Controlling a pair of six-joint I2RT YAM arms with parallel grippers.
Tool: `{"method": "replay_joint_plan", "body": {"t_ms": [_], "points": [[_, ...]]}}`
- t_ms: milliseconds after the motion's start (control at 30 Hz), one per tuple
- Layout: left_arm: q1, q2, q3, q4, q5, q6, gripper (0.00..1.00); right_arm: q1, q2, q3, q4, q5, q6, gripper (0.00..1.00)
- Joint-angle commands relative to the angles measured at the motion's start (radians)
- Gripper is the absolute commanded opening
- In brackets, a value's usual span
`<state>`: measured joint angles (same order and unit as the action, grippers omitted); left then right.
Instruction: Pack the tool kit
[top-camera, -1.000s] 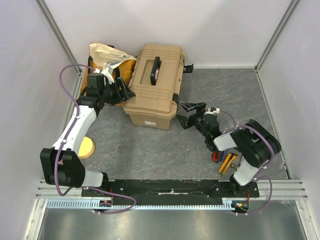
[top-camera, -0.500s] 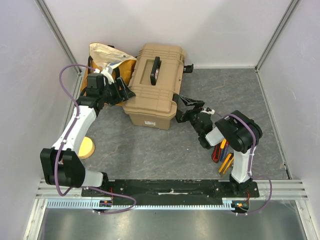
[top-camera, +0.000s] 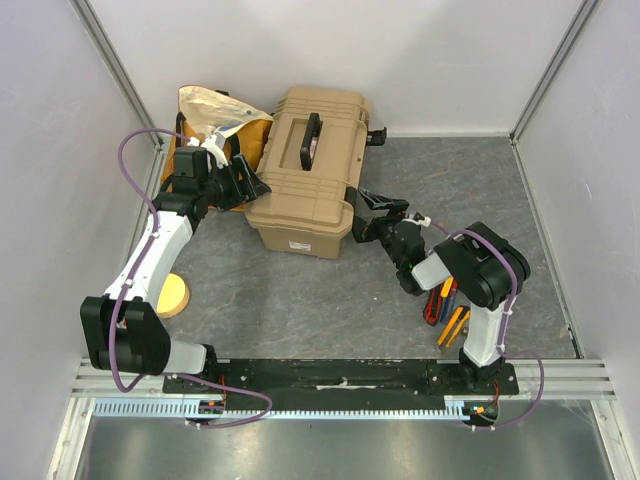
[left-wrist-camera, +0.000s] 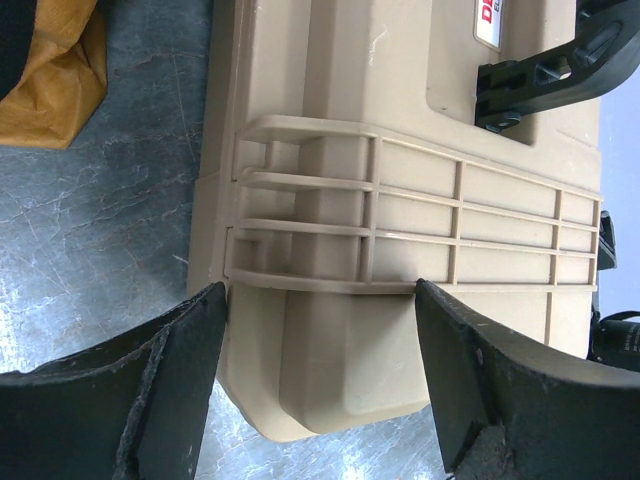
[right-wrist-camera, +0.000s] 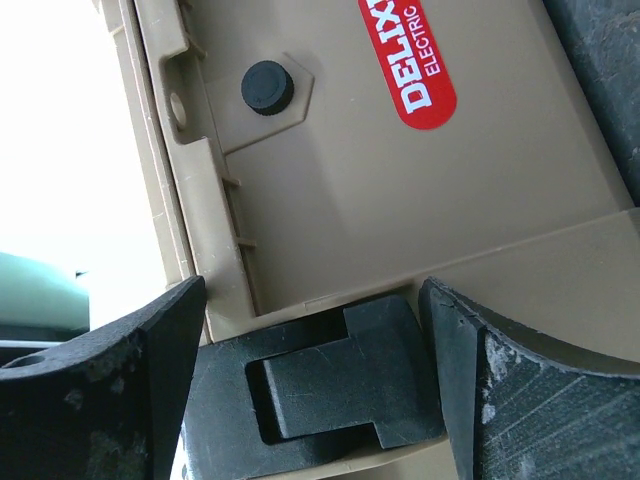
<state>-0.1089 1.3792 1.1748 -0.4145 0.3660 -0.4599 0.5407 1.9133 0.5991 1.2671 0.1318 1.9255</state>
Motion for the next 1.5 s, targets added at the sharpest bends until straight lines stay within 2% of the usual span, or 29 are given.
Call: {"method": "replay_joint_plan", "body": {"t_ms": [0,133,367,567,733,933,1067,1233,1333,1467], "points": [[-0.044,0.009,-0.007,-0.041,0.057,-0.005,0.80,0.047,-0.103,0.031,0.448,-0.129,-0.042,0.84],[-0.061,0.017,-0.012,-0.049,0.033,0.004,0.79,0.047,-0.143,0.011,0.391,-0.178,-0.051,0.78],[-0.083,0.032,-0.015,-0.061,-0.005,0.010,0.79,0.047,-0.249,-0.001,0.160,-0.230,-0.103,0.71],[-0.084,0.031,-0.014,-0.075,-0.038,0.013,0.79,0.047,-0.393,0.019,-0.174,-0.236,-0.224,0.69],[-0.084,0.032,-0.007,-0.086,-0.058,0.013,0.78,0.045,-0.503,0.073,-0.506,-0.202,-0.344,0.83],[-0.084,0.035,0.000,-0.087,-0.064,0.018,0.78,0.047,-0.545,0.105,-0.656,-0.181,-0.402,0.98],[-0.084,0.035,0.005,-0.089,-0.061,0.021,0.78,0.047,-0.548,0.165,-0.787,-0.179,-0.503,0.98],[-0.086,0.038,0.002,-0.089,-0.064,0.029,0.78,0.048,-0.528,0.277,-1.041,-0.138,-0.620,0.98],[-0.084,0.037,0.003,-0.090,-0.070,0.029,0.78,0.051,-0.523,0.324,-1.214,-0.051,-0.654,0.96],[-0.086,0.037,0.003,-0.093,-0.076,0.030,0.78,0.051,-0.591,0.286,-1.328,0.073,-0.672,0.92]]}}
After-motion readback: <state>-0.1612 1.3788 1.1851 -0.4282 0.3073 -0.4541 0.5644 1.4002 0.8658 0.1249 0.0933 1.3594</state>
